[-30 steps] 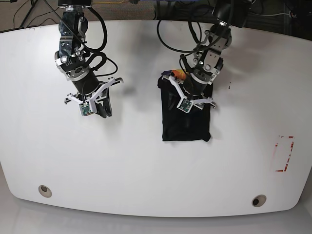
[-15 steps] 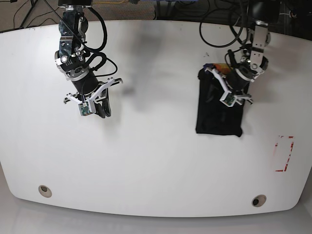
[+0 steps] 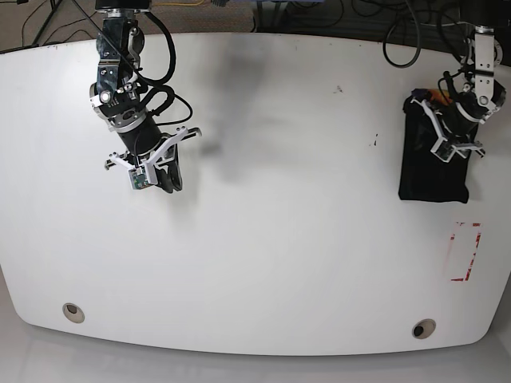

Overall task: Layout the t-shirt on the table in an organized manner, then fold the t-shirt properly
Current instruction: 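Drag the bundle with the left gripper to the table's edge beside the left arm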

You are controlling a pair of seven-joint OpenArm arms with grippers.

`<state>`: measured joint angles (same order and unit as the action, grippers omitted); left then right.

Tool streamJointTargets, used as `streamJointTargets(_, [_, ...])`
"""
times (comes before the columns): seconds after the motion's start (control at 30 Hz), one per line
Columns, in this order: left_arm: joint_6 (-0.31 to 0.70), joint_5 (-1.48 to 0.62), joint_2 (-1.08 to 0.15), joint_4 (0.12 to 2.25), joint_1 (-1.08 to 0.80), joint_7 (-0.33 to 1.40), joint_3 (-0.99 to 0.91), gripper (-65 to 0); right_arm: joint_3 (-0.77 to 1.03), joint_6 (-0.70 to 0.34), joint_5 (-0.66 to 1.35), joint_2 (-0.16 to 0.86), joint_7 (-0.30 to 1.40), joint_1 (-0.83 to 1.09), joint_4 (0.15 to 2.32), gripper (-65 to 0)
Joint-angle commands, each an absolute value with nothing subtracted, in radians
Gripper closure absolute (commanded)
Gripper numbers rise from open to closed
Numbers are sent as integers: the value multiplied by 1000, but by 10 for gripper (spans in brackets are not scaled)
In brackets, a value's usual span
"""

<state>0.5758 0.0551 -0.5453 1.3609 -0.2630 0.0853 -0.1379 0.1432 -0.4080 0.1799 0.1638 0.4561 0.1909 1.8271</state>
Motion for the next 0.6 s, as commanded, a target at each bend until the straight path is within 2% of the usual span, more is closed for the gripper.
streamJointTargets(0.0, [608,174,-576,1333,-286,249,-143,-261,145,-409,188,171,429,182,1851,-81])
streamJointTargets(0.4, [694,174,-627,1333,-309,249,-280,-261,145,-409,188,171,429,202,1870,-81])
streamJointTargets(0.57, [698,174,-656,1334,-308,248,-300,-261,145,-427,188,171,429,205,1870,-81])
